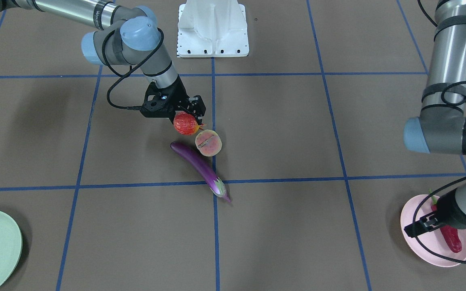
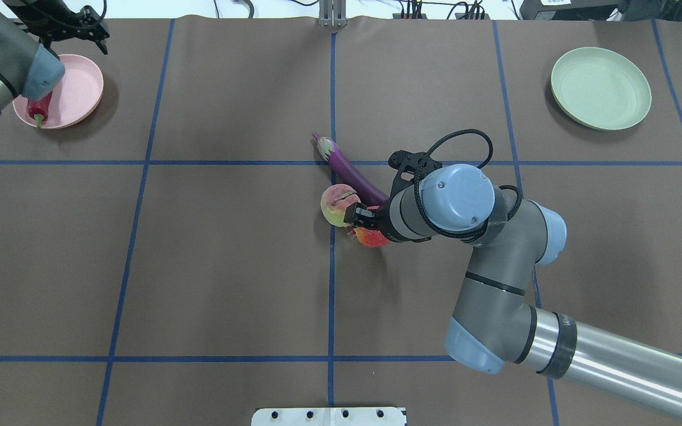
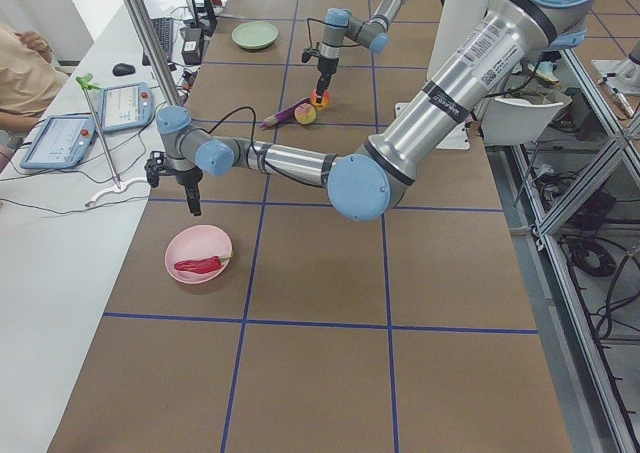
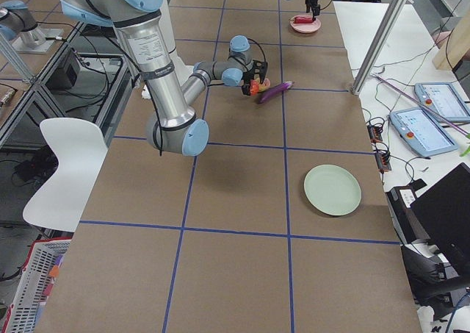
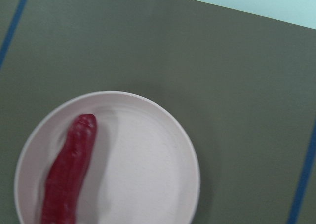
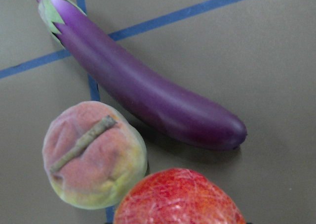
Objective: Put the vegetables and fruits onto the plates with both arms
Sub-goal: 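Release the pepper on the pink plate while the right gripper grasps the red pomegranate, then carry the pomegranate to the green plate while the left gripper reaches for the eggplant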
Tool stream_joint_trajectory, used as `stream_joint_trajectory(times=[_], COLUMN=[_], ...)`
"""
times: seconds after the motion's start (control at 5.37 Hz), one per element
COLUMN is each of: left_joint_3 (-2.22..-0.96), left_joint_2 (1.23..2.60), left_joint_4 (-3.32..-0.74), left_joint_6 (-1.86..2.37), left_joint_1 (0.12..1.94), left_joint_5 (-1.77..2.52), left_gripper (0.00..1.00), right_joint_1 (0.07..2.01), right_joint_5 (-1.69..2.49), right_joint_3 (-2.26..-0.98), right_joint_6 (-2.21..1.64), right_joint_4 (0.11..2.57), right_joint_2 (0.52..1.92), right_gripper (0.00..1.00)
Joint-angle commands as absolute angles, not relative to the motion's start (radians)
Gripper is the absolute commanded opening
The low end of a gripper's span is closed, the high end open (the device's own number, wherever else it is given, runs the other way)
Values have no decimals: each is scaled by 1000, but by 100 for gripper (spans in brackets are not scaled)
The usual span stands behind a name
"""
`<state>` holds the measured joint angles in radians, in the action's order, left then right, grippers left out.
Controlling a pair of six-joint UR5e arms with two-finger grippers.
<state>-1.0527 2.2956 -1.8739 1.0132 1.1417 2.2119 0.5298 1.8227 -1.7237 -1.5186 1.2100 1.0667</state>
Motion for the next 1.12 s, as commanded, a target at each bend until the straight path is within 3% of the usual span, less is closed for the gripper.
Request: stream_joint_trajectory(times=[0.0, 0.19, 0.56, 0.93], left_joint_3=[-1158, -1157, -1128, -1067], left_joint_2=[2343, 2415, 2509, 2554], left_joint_4=[-1878, -1879, -1882, -1884], left_joint_6=[1369, 1560, 1759, 1799], left_joint_1=[1003, 917, 785, 729], left_joint_5=[2223, 2215, 2145, 2069], left_gripper=[100, 100, 100, 100], right_joint_1=[779, 890, 1059, 1084], right_joint_5=[2025, 2039, 1959, 1708], right_joint_3=[-1760, -1706, -1471, -1268], right_joint_6=[-1499, -1423, -1224, -1193], right_joint_4=[1213, 1227, 1236, 1226], right_joint_2=[1124, 1138, 1125, 1109], right_gripper=[0, 0, 0, 0])
